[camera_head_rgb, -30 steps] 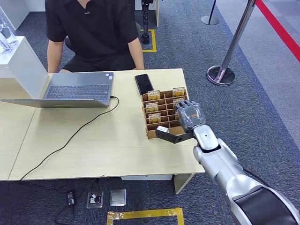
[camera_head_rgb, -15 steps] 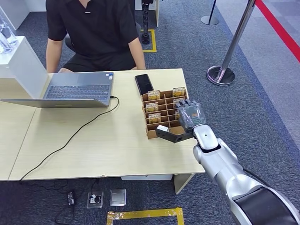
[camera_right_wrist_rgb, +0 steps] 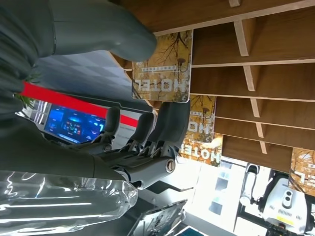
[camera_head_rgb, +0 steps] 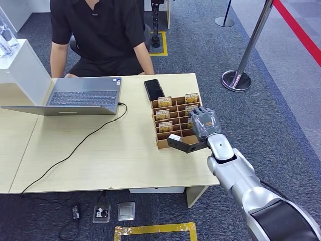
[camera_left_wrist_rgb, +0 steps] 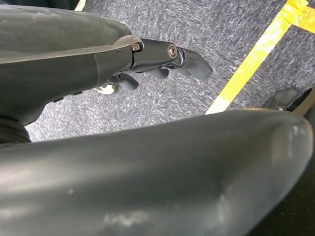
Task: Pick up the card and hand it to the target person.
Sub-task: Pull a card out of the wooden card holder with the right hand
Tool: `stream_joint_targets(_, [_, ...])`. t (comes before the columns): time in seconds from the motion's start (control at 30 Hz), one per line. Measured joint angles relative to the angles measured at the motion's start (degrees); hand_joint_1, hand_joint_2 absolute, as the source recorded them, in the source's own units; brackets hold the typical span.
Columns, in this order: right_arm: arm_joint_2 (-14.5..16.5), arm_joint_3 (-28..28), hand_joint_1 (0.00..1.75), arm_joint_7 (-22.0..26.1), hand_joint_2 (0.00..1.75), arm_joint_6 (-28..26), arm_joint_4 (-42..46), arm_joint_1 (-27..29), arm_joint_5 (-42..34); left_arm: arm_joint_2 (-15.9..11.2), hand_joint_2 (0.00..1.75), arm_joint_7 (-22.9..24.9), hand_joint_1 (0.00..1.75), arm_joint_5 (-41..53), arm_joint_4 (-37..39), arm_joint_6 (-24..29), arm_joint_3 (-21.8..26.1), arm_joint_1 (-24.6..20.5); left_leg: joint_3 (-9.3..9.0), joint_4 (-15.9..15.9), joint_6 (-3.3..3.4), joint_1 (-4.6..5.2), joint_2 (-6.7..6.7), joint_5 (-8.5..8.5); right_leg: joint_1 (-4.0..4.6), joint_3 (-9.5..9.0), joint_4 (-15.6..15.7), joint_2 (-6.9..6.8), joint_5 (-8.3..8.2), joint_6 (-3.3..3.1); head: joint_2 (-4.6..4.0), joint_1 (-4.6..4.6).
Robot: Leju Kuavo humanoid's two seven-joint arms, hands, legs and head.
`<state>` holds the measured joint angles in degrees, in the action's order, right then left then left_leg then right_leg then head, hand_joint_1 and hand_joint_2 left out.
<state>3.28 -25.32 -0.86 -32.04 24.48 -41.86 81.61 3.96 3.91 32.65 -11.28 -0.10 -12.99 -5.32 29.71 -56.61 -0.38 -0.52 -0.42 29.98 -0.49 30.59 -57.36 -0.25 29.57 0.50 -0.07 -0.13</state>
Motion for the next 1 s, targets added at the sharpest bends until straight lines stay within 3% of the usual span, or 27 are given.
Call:
stream_joint_targets(0.1, [-0.05,0.14,1.69,-0.4,1.75,0.16,-0.24,0.01,0.0,0.0,0.0,0.0,0.0,0.3,0.0,-0.11,-0.01,-0.01,0.0,0.0,0.0,0.0,0.0,0.0,0.0,0.0,0.0,0.0,0.0,0.0,0.0,-0.01])
stream_joint_targets(0.37, [-0.17,0.46,1.75,-0.33,1.75,-0.62,-0.39,0.03,-0.21,0.0,0.0,-0.84,0.0,0.95,0.0,-0.48,-0.01,-0.01,-0.05,0.0,0.0,0.0,0.01,0.0,0.0,-0.01,0.0,0.01,0.0,0.0,0.0,-0.03])
stream_joint_targets(0.5, [-0.24,0.85,1.75,0.04,1.75,-1.36,-0.39,0.08,-0.24,0.0,1.75,-2.38,0.0,1.84,0.0,0.33,-0.04,-0.02,-0.06,-0.01,0.0,0.0,0.01,-0.01,0.0,-0.03,0.0,0.01,-0.01,0.0,0.0,-0.02])
stream_joint_targets(0.8, [-0.28,2.12,1.75,1.89,1.75,-2.71,-0.38,0.41,-1.66,0.0,1.75,-2.52,0.0,3.96,0.0,6.25,-0.1,-0.06,-0.05,-0.02,0.0,0.0,0.01,-0.03,0.0,-0.02,0.0,0.01,-0.01,0.0,0.0,-0.01])
stream_joint_targets(1.0, [-0.07,4.59,1.75,9.46,1.75,-5.28,1.21,1.14,-8.49,0.0,1.75,-2.15,0.0,3.97,0.0,5.84,-0.02,-0.14,-0.02,-0.02,0.0,0.0,0.01,-0.03,0.0,-0.02,-0.01,0.01,-0.01,0.0,0.0,0.0])
